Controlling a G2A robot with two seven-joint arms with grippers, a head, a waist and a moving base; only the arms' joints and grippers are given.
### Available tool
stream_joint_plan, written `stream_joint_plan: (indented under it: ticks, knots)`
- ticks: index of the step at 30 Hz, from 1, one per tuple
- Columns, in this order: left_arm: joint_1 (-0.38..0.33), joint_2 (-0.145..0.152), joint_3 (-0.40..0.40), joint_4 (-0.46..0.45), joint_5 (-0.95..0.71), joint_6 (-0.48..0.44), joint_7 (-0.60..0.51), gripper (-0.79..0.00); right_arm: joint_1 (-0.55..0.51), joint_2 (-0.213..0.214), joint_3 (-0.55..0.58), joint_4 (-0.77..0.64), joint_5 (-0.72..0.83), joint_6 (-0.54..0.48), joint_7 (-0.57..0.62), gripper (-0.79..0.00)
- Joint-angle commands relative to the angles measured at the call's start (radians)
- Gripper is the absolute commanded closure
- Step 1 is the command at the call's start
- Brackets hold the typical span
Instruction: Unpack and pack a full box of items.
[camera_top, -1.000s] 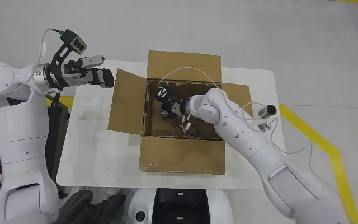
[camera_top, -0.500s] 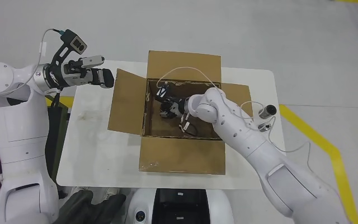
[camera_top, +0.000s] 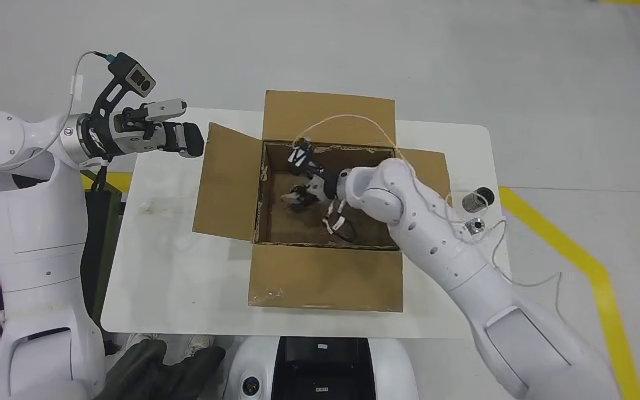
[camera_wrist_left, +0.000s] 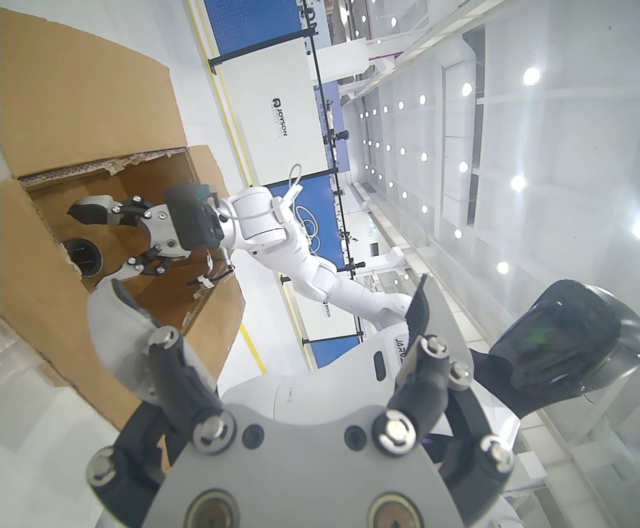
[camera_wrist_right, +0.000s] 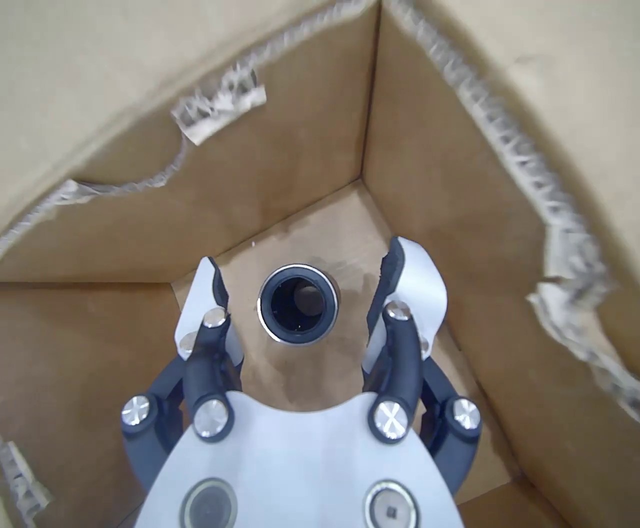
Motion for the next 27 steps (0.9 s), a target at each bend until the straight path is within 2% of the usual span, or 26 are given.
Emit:
stream_joint_plan:
  ticks: [1,11,18,21,27]
  knots:
    - [0.0,0.0,0.0,0.0,0.0,0.0,0.0,-0.785,-0.036,0.015,0.032,-0.062,-0.015,0.004,0.005,-0.6]
    - [0.0,0.0,0.0,0.0,0.0,0.0,0.0,-0.785,-0.227,0.073,0.156,-0.364,-0.074,0.028,0.04,-0.656]
    - [0.0,0.0,0.0,0.0,0.0,0.0,0.0,-0.785,-0.314,0.095,0.207,-0.472,-0.123,0.041,0.023,-0.686]
    - [0.0,0.0,0.0,0.0,0.0,0.0,0.0,-0.785,-0.361,0.105,0.236,-0.513,-0.145,0.053,0.005,-0.742]
    - [0.0,0.0,0.0,0.0,0.0,0.0,0.0,-0.785,-0.489,0.13,0.322,-0.61,-0.185,0.062,-0.063,-0.751]
